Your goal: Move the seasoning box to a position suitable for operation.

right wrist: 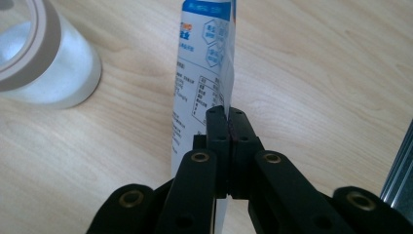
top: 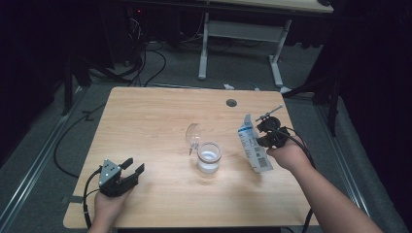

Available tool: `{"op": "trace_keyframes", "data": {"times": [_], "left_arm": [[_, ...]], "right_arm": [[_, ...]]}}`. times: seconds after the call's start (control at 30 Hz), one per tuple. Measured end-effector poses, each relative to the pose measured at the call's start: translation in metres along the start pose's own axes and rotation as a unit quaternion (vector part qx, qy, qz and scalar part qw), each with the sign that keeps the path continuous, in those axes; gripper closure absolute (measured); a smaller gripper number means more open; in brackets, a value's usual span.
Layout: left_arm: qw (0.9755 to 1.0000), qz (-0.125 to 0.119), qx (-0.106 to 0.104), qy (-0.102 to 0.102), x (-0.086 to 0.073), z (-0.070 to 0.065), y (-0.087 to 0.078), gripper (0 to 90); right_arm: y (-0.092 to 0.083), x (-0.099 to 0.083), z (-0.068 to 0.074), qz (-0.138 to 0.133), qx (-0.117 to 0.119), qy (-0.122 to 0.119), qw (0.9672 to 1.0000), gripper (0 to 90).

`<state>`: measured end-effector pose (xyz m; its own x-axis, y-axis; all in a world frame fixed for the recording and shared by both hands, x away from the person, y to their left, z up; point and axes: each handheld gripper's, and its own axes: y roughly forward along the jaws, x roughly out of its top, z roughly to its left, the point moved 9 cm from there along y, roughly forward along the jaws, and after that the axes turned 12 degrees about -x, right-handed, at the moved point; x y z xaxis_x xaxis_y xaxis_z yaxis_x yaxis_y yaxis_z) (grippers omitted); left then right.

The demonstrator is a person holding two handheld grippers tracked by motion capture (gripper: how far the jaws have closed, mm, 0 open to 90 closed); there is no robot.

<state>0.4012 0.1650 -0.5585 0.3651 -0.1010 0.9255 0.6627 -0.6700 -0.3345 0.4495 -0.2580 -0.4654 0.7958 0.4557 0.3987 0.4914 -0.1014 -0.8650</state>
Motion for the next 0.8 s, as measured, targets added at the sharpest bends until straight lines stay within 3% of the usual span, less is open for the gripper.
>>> {"op": "trace_keyframes", "data": {"times": [0.17, 0.3, 0.4, 0.5, 0.57, 0.8], "left_arm": [[1.0, 0.001, 0.001, -0.003, -0.001, 0.001, 0.0, 46.5], [1.0, -0.003, 0.003, -0.005, 0.0, 0.003, -0.001, 46.5], [1.0, -0.002, 0.003, -0.006, -0.001, 0.003, -0.001, 46.4], [1.0, -0.001, 0.002, -0.004, -0.001, 0.003, -0.001, 46.4], [1.0, 0.0, 0.002, -0.004, -0.001, 0.003, -0.001, 46.4], [1.0, 0.001, 0.001, -0.005, -0.003, 0.003, 0.0, 46.4]], "right_arm": [[0.0, 0.0, -0.002, -0.038, 0.001, 0.03, 0.9988, 90.0], [-0.001, -0.001, -0.003, -0.07, -0.001, 0.052, 0.9962, 90.0], [-0.005, 0.001, -0.004, -0.103, -0.003, 0.072, 0.9921, 90.0], [-0.005, -0.001, -0.005, -0.117, -0.014, 0.077, 0.99, 90.0], [-0.006, -0.002, -0.005, -0.134, -0.009, 0.091, 0.9868, 90.0], [-0.001, -0.01, 0.0, -0.151, -0.004, 0.103, 0.9831, 90.0]]}}
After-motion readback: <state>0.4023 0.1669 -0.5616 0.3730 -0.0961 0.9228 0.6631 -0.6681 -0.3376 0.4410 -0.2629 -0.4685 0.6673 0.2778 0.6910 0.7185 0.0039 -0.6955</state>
